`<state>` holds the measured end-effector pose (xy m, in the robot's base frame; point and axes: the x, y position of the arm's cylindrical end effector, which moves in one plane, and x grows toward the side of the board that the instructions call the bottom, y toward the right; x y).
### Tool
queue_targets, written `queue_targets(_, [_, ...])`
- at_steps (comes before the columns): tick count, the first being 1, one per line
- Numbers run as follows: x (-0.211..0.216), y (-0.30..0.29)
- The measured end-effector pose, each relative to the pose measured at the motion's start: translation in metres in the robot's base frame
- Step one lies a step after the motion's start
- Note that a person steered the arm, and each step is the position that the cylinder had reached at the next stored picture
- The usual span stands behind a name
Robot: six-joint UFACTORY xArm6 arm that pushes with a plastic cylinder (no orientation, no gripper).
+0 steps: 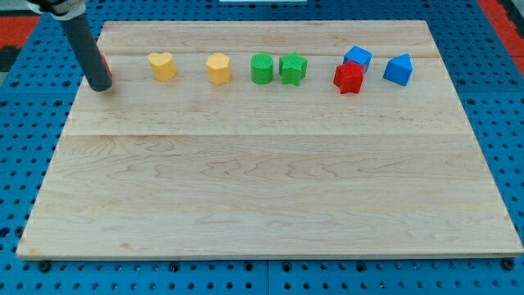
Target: Push the red circle closer to the yellow heart
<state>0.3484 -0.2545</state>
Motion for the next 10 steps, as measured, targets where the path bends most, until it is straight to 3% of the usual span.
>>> queue_targets(2, [-0.044,-0.022])
queue_targets(4, [-0.030,-0.049])
queue_targets(7, [-0.089,-0.021])
queue_targets(8, [-0.103,-0.047])
queue_targets(10, [-0.111,0.066])
